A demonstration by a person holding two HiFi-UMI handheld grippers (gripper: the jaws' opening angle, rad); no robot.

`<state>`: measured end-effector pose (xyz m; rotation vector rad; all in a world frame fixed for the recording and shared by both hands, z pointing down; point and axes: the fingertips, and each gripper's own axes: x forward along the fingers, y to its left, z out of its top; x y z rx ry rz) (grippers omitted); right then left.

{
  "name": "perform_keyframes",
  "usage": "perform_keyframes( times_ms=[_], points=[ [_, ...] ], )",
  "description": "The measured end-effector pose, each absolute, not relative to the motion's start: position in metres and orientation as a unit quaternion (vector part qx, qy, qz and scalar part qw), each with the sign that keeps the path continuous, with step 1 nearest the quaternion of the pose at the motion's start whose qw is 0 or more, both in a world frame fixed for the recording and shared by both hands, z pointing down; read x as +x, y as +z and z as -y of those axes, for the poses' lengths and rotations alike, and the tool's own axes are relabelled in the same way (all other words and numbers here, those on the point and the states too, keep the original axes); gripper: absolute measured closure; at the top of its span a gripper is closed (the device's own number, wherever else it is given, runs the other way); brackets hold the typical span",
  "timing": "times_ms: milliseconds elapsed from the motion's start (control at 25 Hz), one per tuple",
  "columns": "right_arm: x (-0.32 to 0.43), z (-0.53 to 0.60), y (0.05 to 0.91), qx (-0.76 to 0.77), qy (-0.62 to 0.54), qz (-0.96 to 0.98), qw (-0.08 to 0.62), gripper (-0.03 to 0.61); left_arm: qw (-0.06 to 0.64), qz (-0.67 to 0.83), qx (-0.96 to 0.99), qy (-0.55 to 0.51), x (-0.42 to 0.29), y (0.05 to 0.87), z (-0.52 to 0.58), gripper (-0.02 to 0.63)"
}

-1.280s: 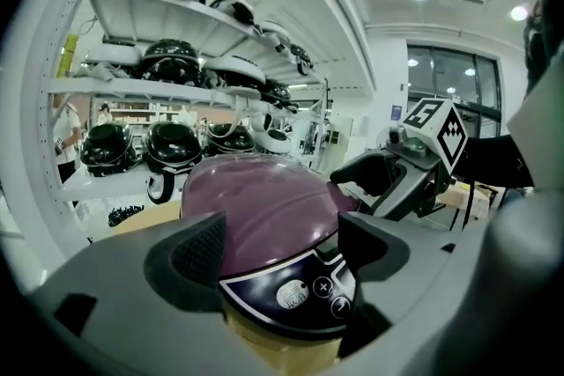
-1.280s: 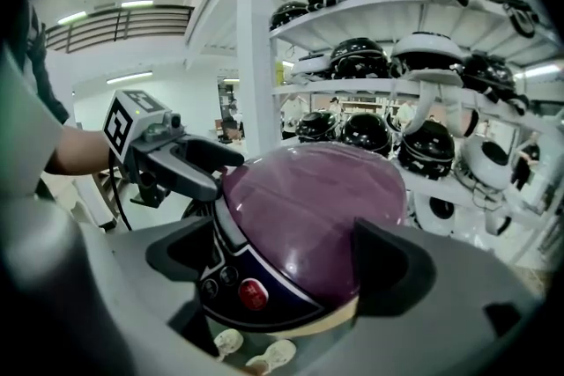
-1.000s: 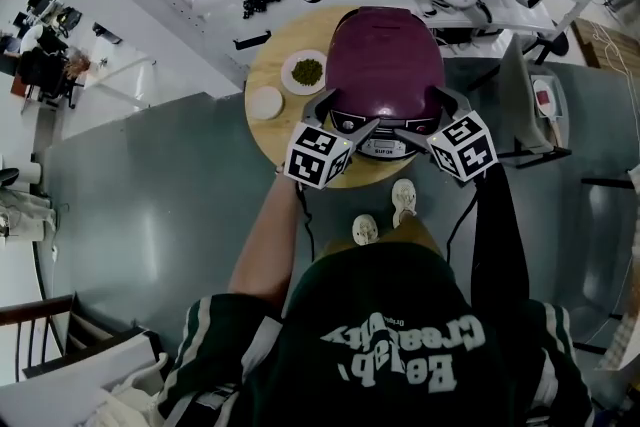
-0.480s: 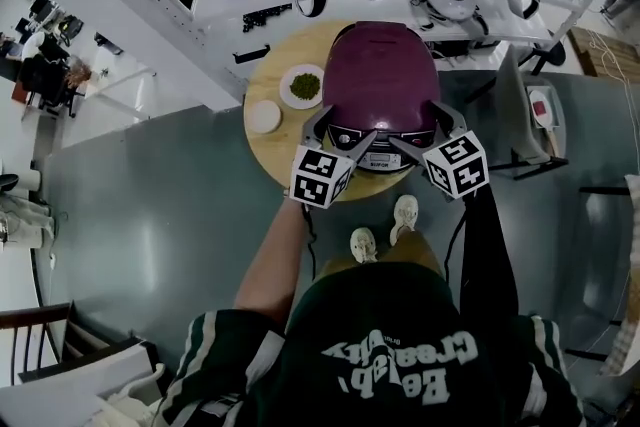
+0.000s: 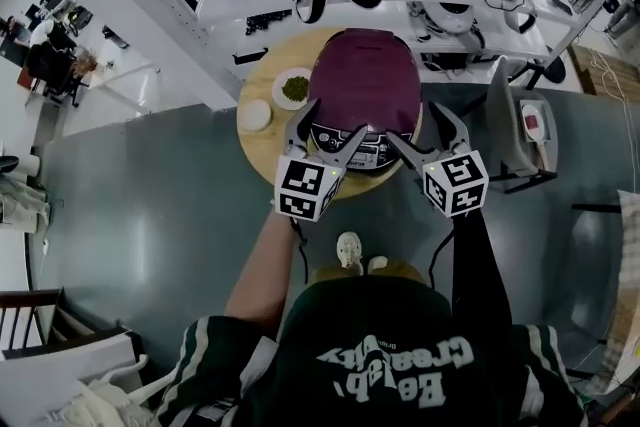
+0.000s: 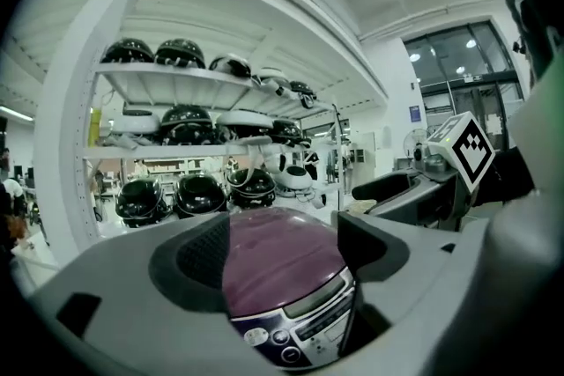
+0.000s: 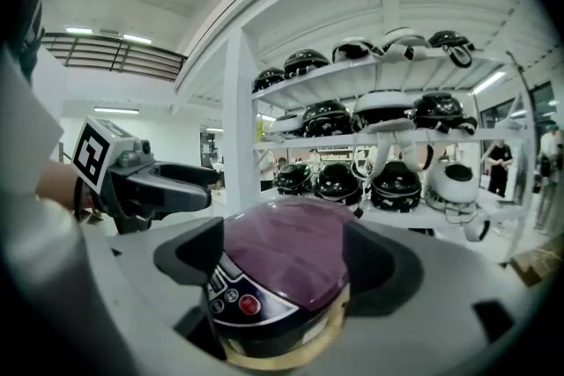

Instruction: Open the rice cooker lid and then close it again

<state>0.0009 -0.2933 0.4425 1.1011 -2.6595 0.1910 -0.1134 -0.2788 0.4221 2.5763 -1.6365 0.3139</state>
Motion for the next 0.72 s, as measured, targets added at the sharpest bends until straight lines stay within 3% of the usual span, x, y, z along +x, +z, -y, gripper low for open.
perform_keyframes(
  times_ms=[440, 720],
  points=[
    [0.065, 0.247, 0.392, 0.404, 0.002, 0.912, 0.068, 0.197, -0.005, 0.567, 0.821, 0.062, -0.053, 0.373, 0.217, 0.233],
    [0.076, 0.220, 0.382, 0.394, -0.029, 0.915, 0.076, 0.338, -0.010, 0.569, 0.821, 0.043, -0.036, 0.355, 0.184, 0.233]
  ],
)
